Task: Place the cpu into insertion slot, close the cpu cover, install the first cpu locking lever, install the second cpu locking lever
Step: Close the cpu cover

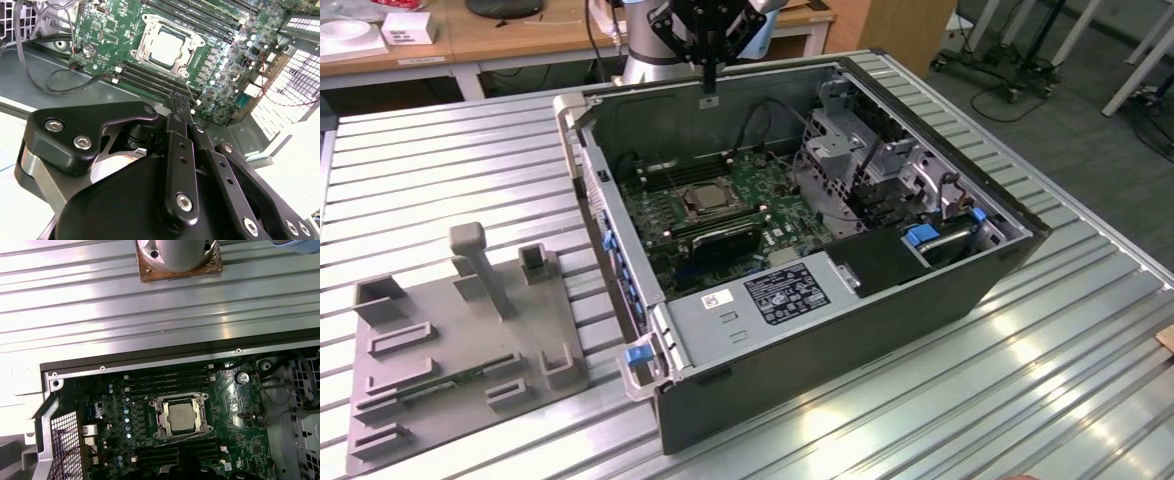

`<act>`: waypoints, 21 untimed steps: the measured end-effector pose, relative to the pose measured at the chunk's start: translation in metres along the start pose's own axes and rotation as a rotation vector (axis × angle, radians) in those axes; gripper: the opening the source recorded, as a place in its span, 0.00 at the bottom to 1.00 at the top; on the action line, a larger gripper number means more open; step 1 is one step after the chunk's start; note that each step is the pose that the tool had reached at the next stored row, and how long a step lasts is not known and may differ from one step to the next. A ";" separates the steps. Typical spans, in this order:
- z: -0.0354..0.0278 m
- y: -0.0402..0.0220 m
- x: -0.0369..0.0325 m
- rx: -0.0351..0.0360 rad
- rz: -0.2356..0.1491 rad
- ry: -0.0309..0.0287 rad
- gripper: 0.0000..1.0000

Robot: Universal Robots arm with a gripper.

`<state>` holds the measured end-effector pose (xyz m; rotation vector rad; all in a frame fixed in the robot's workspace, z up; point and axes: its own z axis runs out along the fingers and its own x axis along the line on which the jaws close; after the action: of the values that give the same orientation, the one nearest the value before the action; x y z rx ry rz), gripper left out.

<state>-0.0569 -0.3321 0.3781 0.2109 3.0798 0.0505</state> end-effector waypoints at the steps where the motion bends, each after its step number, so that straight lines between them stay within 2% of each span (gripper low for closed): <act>1: 0.0001 0.0000 -0.0002 0.0000 -0.001 0.0009 0.10; 6: 0.0000 0.0000 -0.0001 0.0003 -0.001 0.0015 0.10; 8: 0.0002 0.0000 -0.0002 0.0011 -0.001 0.0087 0.10; 16: 0.0002 0.0000 -0.0001 0.0015 -0.003 0.0110 0.10; 21: 0.0010 0.0000 -0.0001 -0.0003 -0.040 0.0122 0.10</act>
<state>-0.0568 -0.3320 0.3770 0.1487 3.0950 0.0507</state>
